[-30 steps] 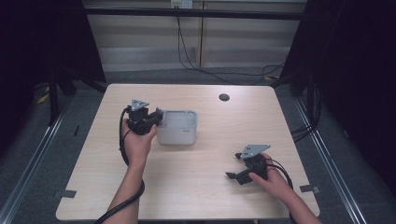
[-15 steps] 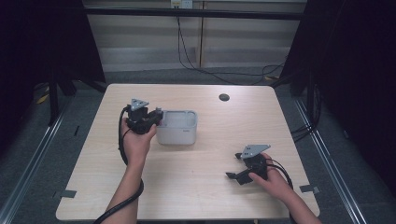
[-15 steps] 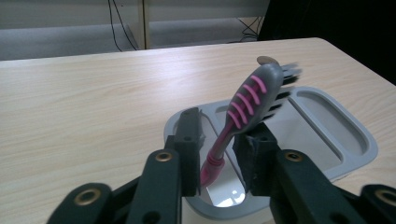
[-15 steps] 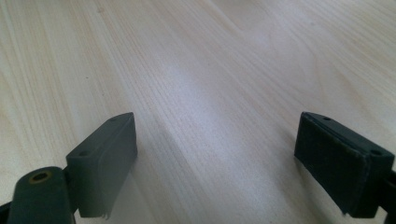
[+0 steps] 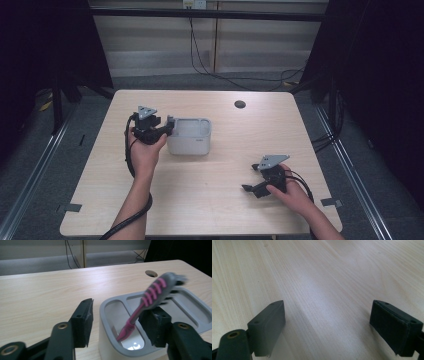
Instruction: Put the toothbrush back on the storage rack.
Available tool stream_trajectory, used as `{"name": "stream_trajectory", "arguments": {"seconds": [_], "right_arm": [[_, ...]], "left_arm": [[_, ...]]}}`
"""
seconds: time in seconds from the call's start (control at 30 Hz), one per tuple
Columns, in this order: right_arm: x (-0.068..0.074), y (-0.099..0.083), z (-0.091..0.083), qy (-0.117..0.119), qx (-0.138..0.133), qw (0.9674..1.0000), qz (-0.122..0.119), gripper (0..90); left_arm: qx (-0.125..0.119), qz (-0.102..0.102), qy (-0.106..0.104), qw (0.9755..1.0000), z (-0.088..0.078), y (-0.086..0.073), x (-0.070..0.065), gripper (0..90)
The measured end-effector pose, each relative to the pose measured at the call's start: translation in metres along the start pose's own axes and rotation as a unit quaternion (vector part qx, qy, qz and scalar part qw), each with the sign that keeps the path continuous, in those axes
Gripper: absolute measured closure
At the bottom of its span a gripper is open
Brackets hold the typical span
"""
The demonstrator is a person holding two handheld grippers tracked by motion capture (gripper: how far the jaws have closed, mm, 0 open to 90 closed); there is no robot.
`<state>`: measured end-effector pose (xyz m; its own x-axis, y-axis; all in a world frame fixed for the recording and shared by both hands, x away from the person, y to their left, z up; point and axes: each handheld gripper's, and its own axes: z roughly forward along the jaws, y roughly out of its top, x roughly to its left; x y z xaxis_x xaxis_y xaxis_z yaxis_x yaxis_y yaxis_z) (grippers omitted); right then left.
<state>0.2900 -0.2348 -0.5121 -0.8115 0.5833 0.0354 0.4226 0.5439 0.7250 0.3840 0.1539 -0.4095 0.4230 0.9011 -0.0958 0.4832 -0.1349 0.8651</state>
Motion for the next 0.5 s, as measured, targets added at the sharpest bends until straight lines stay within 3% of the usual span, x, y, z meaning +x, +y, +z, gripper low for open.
{"name": "stream_trajectory", "arguments": {"seconds": [0.3,0.5], "right_arm": [[0.0000,0.0000,0.0000,0.000,0.000,1.0000,0.000,12.4],[0.0000,0.0000,0.0000,0.000,0.000,1.0000,0.000,12.4]], "left_arm": [[0.002,-0.001,0.003,1.0000,-0.0028,-0.0041,0.0040,37.5],[-0.003,-0.012,-0.004,0.9999,-0.0068,-0.0069,0.0073,33.5]]}}
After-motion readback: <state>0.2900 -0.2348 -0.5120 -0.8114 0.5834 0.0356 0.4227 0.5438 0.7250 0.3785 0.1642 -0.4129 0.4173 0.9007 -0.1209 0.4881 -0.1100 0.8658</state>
